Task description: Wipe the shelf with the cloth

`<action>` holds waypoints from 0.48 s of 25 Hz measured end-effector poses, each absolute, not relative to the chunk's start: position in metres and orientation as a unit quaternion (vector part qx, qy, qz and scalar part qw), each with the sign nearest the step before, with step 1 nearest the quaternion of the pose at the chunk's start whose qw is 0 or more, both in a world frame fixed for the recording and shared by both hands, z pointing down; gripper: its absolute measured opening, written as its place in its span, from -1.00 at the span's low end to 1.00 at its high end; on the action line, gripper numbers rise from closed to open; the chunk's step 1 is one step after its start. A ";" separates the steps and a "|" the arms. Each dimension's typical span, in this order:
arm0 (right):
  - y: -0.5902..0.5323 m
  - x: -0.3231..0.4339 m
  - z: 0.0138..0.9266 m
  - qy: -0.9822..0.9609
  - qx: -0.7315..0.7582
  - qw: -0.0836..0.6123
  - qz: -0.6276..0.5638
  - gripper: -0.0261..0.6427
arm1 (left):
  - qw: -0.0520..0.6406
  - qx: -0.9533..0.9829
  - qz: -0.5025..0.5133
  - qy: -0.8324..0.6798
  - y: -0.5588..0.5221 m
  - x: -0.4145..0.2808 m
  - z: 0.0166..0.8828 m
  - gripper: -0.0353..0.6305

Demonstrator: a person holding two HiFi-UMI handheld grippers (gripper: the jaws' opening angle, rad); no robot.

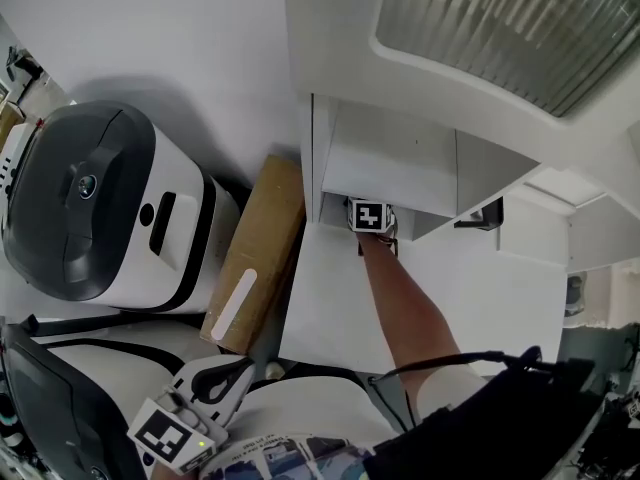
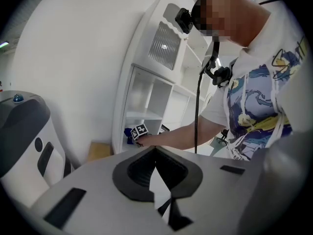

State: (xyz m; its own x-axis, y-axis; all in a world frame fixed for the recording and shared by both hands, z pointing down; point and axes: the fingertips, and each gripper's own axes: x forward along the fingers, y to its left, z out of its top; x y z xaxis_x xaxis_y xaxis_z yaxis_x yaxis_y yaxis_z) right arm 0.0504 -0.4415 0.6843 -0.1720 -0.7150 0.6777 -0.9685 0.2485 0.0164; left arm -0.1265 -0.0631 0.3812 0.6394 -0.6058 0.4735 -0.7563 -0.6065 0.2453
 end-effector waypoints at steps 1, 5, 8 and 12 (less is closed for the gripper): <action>-0.441 0.058 0.692 -0.728 0.579 0.291 0.224 -0.62 | 0.217 0.881 0.176 -0.382 -0.064 -0.125 0.382 -0.86; -0.432 0.092 0.700 -0.699 0.602 0.293 0.250 -0.62 | 0.214 0.889 0.180 -0.364 -0.067 -0.119 0.384 -0.86; -0.427 0.112 0.690 -0.684 0.626 0.285 0.243 -0.62 | 0.215 0.892 0.181 -0.354 -0.068 -0.117 0.385 -0.86; -0.424 0.124 0.685 -0.675 0.646 0.272 0.231 -0.62 | 0.212 0.896 0.182 -0.345 -0.069 -0.112 0.384 -0.86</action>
State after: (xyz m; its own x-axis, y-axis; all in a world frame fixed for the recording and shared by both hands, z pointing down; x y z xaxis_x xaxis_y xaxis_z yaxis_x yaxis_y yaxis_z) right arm 0.1235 -0.4239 0.6847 -0.0173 -0.7456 0.6662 -0.9975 0.0588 0.0400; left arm -0.1121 -0.0692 0.3836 0.6961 -0.5405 0.4725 -0.6949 -0.6725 0.2546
